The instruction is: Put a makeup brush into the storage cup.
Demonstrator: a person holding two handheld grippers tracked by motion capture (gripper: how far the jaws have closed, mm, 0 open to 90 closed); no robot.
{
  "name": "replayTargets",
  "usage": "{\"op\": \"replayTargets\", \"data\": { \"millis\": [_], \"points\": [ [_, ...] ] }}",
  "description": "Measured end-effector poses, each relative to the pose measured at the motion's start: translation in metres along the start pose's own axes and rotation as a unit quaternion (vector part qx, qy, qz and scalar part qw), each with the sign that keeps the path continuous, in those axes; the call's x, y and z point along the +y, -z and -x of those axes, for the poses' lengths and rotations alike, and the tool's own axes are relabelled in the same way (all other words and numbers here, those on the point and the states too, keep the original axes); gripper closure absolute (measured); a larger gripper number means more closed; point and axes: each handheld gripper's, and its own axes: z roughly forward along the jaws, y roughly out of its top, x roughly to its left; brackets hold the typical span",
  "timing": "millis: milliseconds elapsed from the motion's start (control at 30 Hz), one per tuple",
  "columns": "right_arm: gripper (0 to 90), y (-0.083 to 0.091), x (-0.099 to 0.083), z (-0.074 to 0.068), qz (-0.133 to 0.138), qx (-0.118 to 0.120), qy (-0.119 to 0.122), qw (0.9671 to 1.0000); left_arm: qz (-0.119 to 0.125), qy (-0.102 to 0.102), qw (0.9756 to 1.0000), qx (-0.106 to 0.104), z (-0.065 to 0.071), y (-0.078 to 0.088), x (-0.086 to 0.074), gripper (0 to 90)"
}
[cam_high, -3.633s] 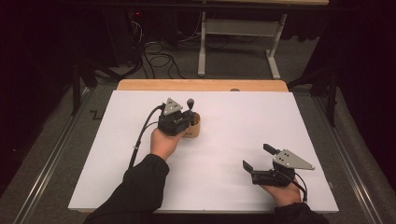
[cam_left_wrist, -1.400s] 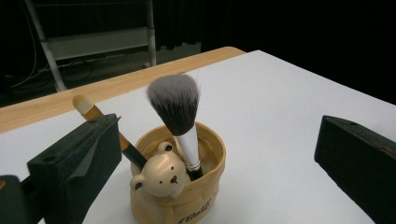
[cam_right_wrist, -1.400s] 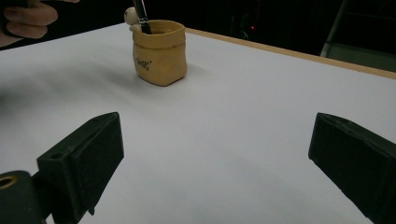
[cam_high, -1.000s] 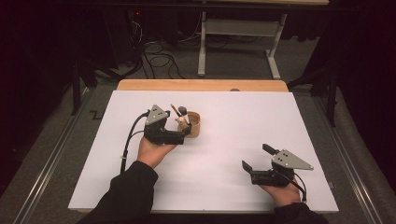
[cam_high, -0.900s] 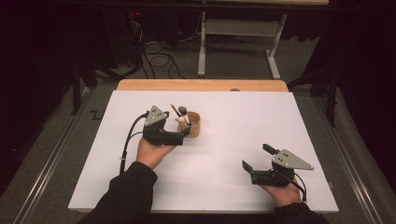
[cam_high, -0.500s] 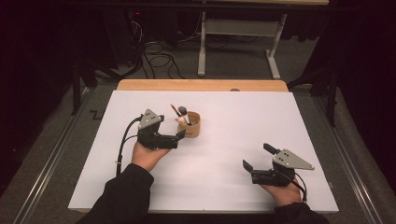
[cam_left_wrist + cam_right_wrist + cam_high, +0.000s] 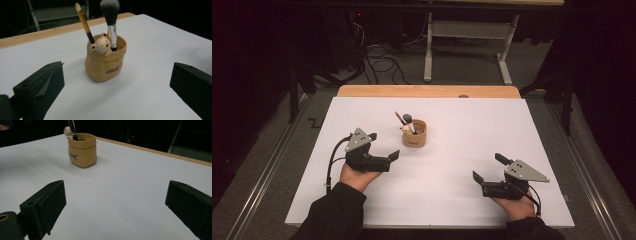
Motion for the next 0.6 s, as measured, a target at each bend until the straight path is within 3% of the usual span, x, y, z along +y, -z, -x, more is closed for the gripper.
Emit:
{"op": "replayTargets", "data": {
  "millis": [267, 433, 600],
  "points": [
    [3.1, 0.002, 0.001, 0.001, 0.003, -0.005, 0.001, 1.0, -0.006, -0.001, 0.9999, -0.011, 0.0, 0.027, -0.024, 0.2],
    [2.9, 0.004, 0.001, 0.001, 0.006, -0.009, 0.0, 0.9999, -0.004, -0.014, 0.9999, -0.005, -0.001, 0.048, -0.035, 0.2],
    [2.8, 0.005, 0.001, 0.001, 0.008, -0.01, -0.003, 0.9999, 0.001, -0.004, 0.9999, -0.012, -0.003, 0.057, -0.047, 0.1]
  ]
}}
